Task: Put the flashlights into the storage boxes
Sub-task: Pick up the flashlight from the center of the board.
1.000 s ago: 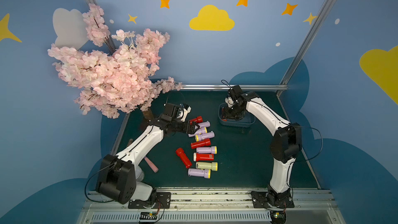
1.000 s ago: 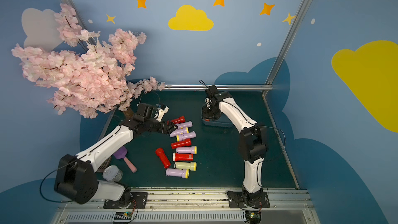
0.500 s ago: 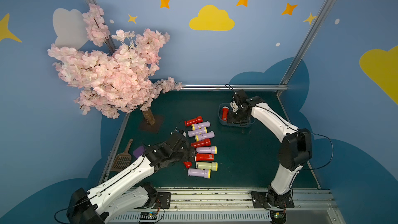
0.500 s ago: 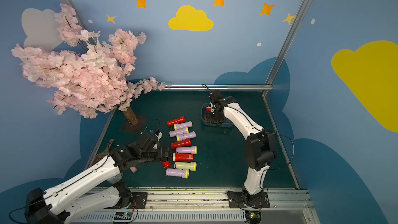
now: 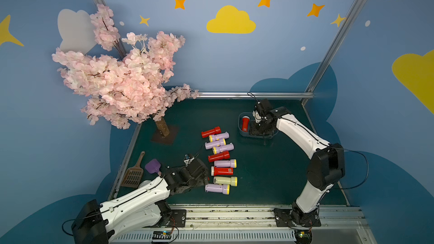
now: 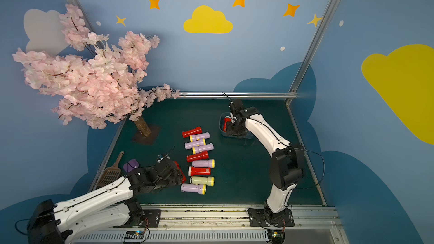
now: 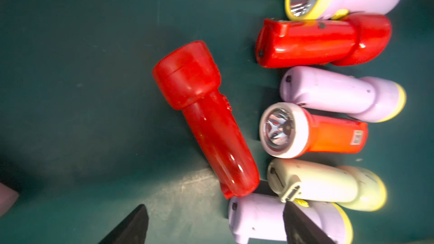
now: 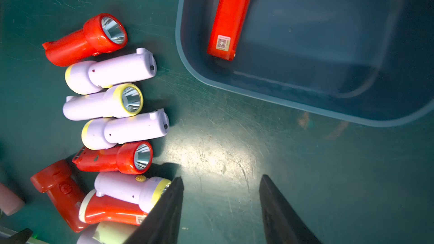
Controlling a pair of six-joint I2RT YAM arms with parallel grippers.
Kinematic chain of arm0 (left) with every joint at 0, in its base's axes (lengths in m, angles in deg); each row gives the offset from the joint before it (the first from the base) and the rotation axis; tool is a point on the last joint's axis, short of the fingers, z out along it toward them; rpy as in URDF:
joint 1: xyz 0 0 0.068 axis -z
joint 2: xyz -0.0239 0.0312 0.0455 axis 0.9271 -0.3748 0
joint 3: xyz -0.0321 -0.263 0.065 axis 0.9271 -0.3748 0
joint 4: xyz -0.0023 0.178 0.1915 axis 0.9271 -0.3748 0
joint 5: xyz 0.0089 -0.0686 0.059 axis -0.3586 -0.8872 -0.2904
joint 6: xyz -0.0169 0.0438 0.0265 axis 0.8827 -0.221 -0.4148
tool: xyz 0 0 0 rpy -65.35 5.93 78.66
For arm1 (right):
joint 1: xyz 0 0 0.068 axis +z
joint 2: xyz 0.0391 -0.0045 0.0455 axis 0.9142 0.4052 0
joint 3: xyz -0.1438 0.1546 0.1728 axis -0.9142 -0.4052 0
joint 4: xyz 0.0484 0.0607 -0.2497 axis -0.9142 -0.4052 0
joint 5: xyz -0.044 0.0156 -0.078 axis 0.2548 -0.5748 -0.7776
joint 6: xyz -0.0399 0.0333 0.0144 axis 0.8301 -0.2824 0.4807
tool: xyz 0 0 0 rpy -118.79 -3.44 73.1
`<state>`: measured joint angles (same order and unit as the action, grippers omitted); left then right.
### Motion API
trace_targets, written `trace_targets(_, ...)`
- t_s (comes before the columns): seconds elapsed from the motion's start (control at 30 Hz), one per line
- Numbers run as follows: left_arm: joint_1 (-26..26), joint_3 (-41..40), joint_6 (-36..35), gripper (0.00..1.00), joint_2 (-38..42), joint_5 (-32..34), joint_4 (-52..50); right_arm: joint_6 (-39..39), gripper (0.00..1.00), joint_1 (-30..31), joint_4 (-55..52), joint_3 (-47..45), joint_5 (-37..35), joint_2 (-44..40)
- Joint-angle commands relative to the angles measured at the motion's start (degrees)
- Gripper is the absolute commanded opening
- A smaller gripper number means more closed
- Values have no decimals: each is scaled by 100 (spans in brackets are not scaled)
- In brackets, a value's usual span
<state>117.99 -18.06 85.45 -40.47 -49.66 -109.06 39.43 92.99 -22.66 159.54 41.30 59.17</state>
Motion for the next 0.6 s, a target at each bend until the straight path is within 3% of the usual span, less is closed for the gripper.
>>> trace_targets(0.0,-106,-71,135,86,-53,119,294,-2,53,27,-91,-143,-202,-349)
trace_targets(0.23,-424,-208,-16,84,-225,-98,706,-49,53,27,-52,-413,-303,-608)
trace_targets(0.57,-657,-51,-79,69,-942,-469,1030,31,53,10,-105,-322,-420,-638)
